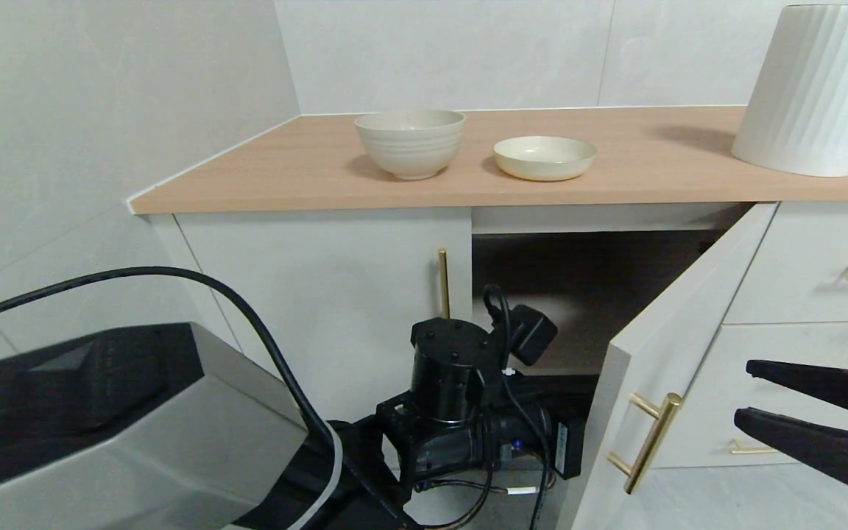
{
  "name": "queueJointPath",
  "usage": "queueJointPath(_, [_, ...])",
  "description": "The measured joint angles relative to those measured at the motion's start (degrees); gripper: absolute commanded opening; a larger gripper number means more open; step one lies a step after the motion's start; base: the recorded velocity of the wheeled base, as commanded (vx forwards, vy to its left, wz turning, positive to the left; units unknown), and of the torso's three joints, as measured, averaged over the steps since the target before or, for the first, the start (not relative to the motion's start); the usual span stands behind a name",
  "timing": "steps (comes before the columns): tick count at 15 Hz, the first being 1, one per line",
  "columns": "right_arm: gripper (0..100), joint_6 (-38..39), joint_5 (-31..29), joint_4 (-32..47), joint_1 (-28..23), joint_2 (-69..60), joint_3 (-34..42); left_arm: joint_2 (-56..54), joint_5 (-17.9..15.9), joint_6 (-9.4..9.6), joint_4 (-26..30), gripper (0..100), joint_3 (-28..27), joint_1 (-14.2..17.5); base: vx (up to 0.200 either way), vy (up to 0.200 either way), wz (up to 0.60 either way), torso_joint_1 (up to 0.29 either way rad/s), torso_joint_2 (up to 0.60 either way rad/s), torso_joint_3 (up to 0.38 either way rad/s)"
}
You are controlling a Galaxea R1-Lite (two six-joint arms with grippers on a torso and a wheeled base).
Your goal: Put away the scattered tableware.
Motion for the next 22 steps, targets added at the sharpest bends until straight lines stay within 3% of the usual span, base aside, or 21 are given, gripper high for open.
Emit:
queueJointPath(3, [100, 0.0, 0.0, 0.1, -1.1, -1.2, -0.8, -0.7, 0.3, -0.61, 3.3, 0, -2.3, 0.0, -0.200, 0.000, 0.00, 0.012, 0.01, 0.001])
queueJointPath(8, [100, 0.4, 0.0, -0.3, -1.2, -3.6, -2.8, -0.8, -0.2, -0.72, 6.2, 0, -5.3, -0.9, 0.000, 0.000, 0.00, 0.000, 0.00, 0.000])
queueJointPath(16, [100, 0.7, 0.0, -0.3, -1.3, -3.9, -6.9, 0.7, -0.3, -7.91, 15.4, 0, -14.0, -1.8, 0.000, 0.000, 0.00, 0.000, 0.00, 0.000])
queueJointPath(19, [100, 1.0, 0.0, -0.3, -1.3, -3.6, -7.9, 1.2, 0.0, -8.79, 22.8, 0, -19.2, -6.2, 0.000, 0.000, 0.00, 0.000, 0.00, 0.000])
queueJointPath(22, [100, 2.2, 0.0, -0.3, -1.3, -3.9, -8.4, 1.4, 0.0, -11.75, 25.3, 0, -22.8, -12.1, 0.000, 0.000, 0.00, 0.000, 0.00, 0.000])
